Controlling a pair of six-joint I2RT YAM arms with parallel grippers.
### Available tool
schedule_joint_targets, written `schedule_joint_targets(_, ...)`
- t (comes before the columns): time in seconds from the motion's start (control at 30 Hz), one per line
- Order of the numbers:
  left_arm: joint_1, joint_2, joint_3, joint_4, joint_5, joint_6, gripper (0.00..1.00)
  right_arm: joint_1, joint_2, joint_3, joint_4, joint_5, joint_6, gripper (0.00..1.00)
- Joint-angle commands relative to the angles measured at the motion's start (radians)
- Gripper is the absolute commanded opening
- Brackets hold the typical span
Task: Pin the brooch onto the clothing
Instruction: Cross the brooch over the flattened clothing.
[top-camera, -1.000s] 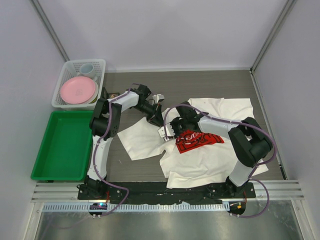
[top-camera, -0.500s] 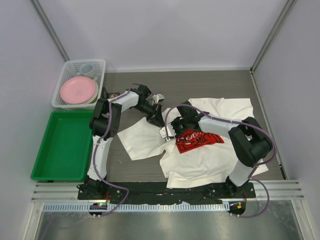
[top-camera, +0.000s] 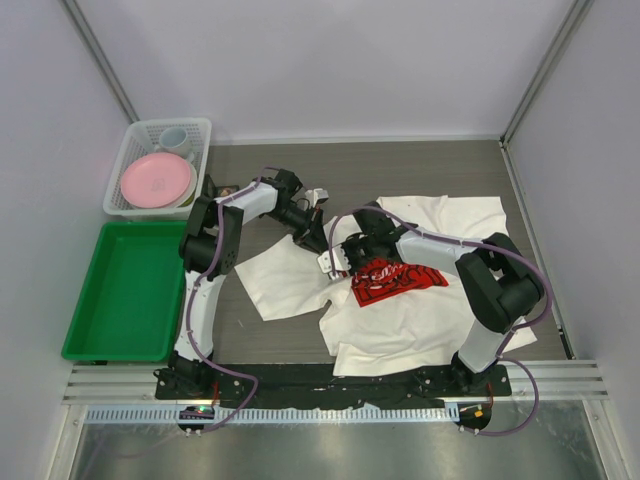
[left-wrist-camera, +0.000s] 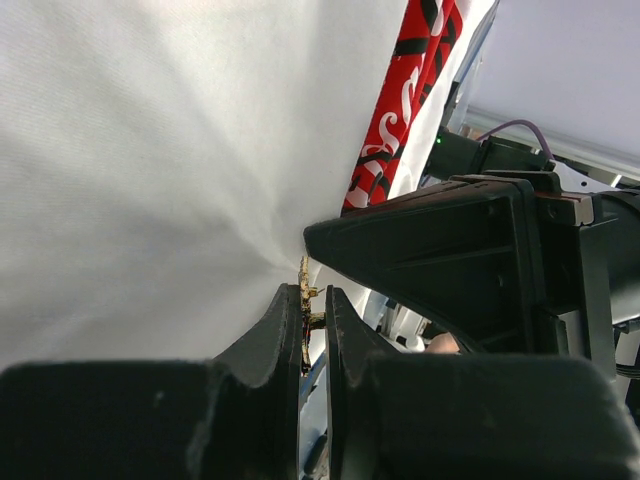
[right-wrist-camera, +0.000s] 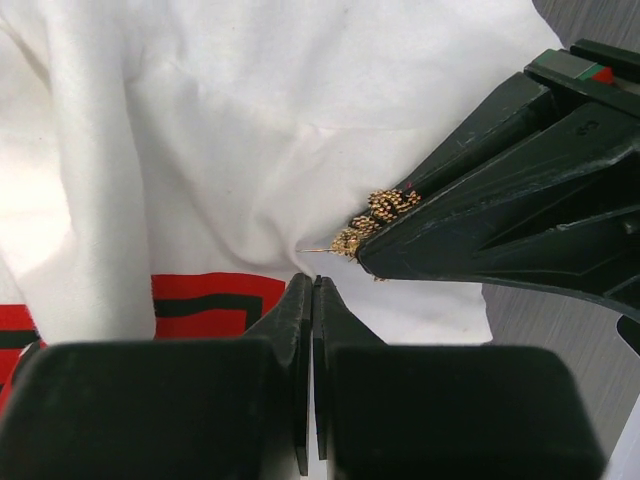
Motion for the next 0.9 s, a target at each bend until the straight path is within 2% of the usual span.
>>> schedule_joint_targets(0.0, -0.005, 0.0, -0.003, 0.008, 0.019, -0.002, 0.0, -0.002, -0.013, 0.026, 0.066, -0.039, 0.061, 0.01)
schedule_joint_targets(0.87, -0.025, -0.003, -0.05, 0.058, 0.037, -0.036, 0.0, 0.0, -0.005, 0.035, 0.083, -0.037, 0.091, 0.01)
